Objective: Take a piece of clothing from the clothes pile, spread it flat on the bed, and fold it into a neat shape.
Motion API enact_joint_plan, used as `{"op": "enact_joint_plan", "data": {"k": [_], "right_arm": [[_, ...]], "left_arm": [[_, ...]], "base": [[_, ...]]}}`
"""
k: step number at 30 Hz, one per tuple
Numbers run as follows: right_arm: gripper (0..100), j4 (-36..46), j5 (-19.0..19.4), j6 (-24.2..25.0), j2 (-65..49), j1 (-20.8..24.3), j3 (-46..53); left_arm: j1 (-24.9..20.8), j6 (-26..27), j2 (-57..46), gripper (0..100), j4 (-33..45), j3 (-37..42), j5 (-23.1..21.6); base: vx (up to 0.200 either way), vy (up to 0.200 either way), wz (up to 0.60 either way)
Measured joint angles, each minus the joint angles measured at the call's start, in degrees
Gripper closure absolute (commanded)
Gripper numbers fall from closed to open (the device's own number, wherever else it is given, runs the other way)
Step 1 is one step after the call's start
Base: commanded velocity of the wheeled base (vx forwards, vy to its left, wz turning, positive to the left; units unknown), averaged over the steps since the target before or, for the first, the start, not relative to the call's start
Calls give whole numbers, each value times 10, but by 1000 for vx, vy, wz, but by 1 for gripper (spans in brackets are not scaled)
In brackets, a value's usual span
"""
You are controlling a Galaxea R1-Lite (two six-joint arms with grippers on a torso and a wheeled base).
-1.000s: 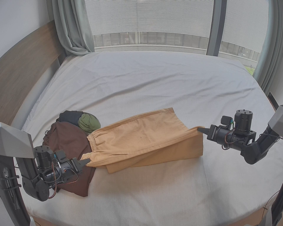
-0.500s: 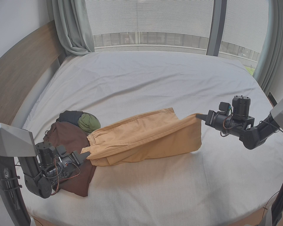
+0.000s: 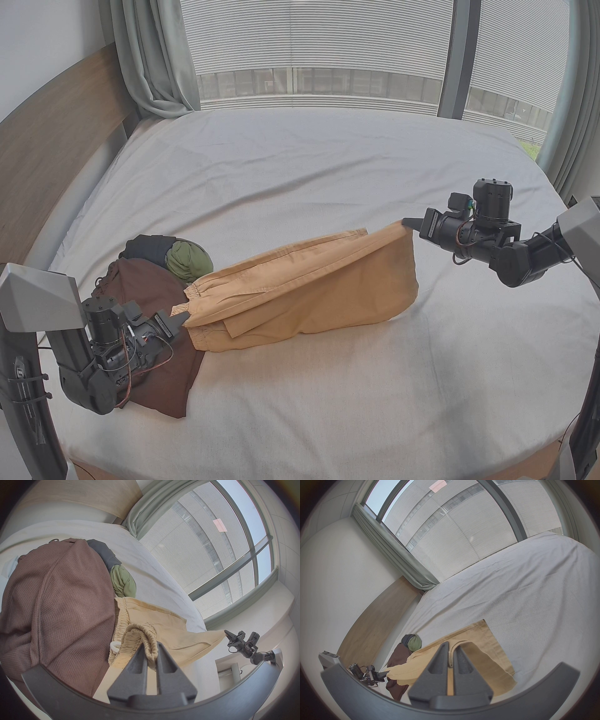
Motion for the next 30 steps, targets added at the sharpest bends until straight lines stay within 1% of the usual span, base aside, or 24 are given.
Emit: {"op": "enact_joint_plan", "data": {"k": [5, 14, 24, 30], "right_arm": [[100, 1, -1, 0, 28, 0, -28], [100, 2, -2, 1, 48, 0, -55], [100, 6, -3, 2, 77, 2, -106], [100, 2, -22, 4, 110, 6, -148]], "left_arm": [[-2, -16, 8, 100, 1, -18, 8], [-12, -23, 11, 100, 0, -36, 12], [-14, -39, 14, 100, 0, -58, 21], [-13, -40, 28, 100, 0, -79, 42]], "base": [[0, 0, 0], [0, 0, 0], [0, 0, 0], [0, 0, 0]]}}
